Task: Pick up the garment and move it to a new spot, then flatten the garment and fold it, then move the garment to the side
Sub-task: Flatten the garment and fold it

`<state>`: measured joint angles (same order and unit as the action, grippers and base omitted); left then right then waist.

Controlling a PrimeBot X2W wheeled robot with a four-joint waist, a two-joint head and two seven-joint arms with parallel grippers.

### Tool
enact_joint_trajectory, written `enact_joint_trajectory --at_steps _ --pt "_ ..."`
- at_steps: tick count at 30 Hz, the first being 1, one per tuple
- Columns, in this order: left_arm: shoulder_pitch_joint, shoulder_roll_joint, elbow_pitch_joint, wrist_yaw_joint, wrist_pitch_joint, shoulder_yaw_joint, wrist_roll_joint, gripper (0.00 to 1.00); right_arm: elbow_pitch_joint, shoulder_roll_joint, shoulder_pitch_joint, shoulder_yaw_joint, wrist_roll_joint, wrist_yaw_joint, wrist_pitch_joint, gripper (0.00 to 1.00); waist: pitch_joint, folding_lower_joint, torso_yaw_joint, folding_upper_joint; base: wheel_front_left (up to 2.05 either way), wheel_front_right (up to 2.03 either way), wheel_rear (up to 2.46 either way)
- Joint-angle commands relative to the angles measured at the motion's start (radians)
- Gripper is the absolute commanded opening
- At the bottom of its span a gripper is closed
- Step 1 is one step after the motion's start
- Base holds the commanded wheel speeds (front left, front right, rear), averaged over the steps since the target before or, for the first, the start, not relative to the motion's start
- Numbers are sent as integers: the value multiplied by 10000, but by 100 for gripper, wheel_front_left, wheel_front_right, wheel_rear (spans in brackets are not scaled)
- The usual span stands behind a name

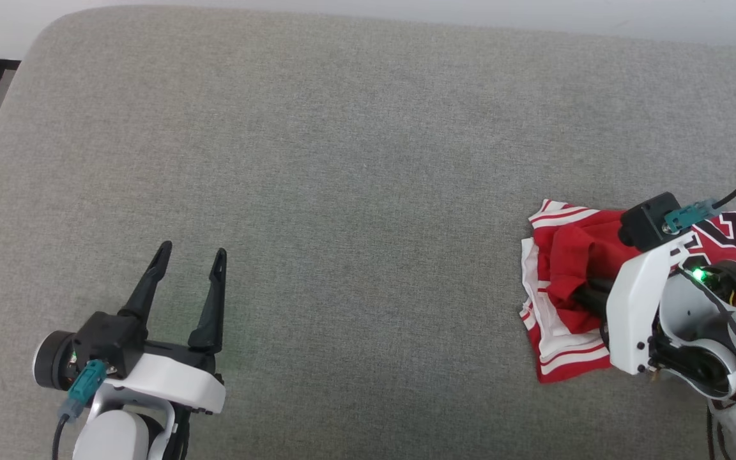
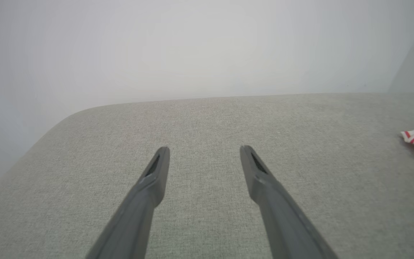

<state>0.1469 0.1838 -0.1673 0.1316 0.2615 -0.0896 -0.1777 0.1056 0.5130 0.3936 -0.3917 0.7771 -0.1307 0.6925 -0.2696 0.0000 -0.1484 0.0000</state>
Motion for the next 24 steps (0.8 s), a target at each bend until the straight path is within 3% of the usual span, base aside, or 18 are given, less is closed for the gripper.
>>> enact_joint_trajectory --at_steps 1,2,4,5,11,24 --pt "139 -5 -50 -26 48 64 -10 100 184 -16 118 -151 62 -1 -206 0 -2 0 30 0 0 0 0" --pt "150 16 -82 -26 48 80 -31 100 270 -19 131 -216 77 -1 -282 8 8 0 51 0 0 0 0" --pt "147 43 -135 -26 48 126 -51 100 472 -31 215 -338 101 -1 -465 49 49 0 109 0 0 0 0" --pt "126 53 -159 -26 48 149 -56 100 554 -25 239 -389 101 -1 -566 100 82 0 143 0 0 0 0" --pt "-77 153 -290 -26 48 281 -25 100 854 65 394 -201 318 -1 -1381 100 391 0 385 0 0 0 0" --pt "-525 231 -578 -26 48 399 -92 100 1976 345 6 32 443 -1 -4324 100 1296 0 916 0 0 0 0"
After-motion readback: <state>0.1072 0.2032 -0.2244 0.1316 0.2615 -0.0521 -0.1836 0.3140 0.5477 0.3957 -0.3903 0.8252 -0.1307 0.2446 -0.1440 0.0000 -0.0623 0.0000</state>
